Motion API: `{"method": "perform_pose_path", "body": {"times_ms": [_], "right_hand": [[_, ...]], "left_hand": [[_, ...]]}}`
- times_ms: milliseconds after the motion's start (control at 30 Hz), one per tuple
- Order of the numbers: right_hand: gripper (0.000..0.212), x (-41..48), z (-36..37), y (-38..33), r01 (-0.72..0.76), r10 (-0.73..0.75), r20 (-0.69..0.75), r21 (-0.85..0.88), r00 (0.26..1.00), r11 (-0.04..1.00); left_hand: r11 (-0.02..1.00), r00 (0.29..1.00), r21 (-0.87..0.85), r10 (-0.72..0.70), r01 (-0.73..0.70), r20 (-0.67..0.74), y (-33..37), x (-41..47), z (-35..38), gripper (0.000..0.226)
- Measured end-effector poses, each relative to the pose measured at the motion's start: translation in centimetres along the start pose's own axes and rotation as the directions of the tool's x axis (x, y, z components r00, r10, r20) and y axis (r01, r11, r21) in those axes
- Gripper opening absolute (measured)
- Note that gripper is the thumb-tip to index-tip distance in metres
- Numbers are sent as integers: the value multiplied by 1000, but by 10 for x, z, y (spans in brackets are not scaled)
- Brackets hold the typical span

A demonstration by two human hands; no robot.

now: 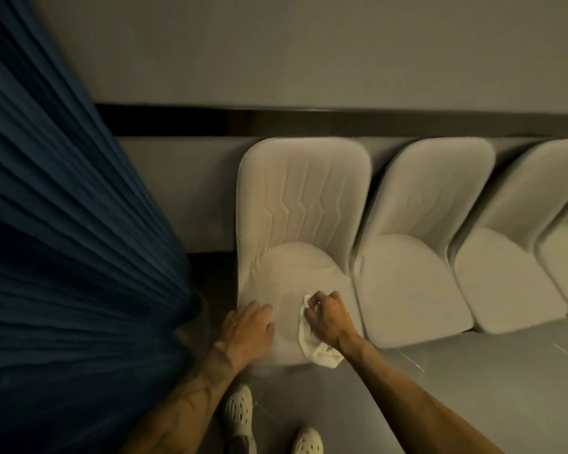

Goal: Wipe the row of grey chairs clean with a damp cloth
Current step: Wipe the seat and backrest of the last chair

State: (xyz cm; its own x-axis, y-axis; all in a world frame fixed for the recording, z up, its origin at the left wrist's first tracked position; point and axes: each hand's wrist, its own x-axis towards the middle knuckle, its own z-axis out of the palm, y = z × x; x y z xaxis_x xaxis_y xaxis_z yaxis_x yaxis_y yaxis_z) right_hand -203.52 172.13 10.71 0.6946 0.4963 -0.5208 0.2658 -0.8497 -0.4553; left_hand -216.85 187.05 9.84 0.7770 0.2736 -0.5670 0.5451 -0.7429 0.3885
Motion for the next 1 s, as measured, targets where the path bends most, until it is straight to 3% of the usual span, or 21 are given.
{"method": "perform_pose_path", "body": {"times_ms": [267,567,1000], "right_hand": [[26,-16,-93,51,-15,21,-92,70,996,997],[20,-48,-213,172,32,-9,-142,159,990,987],[22,-29,-391,344,-21,60,-220,175,974,984]], "left_hand": [[992,999,121,40,-38,-7,106,15,-27,52],[959,1000,283,10,-10,2,287,12,-24,56],[951,995,296,98,-91,-9,529,102,0,60]]}}
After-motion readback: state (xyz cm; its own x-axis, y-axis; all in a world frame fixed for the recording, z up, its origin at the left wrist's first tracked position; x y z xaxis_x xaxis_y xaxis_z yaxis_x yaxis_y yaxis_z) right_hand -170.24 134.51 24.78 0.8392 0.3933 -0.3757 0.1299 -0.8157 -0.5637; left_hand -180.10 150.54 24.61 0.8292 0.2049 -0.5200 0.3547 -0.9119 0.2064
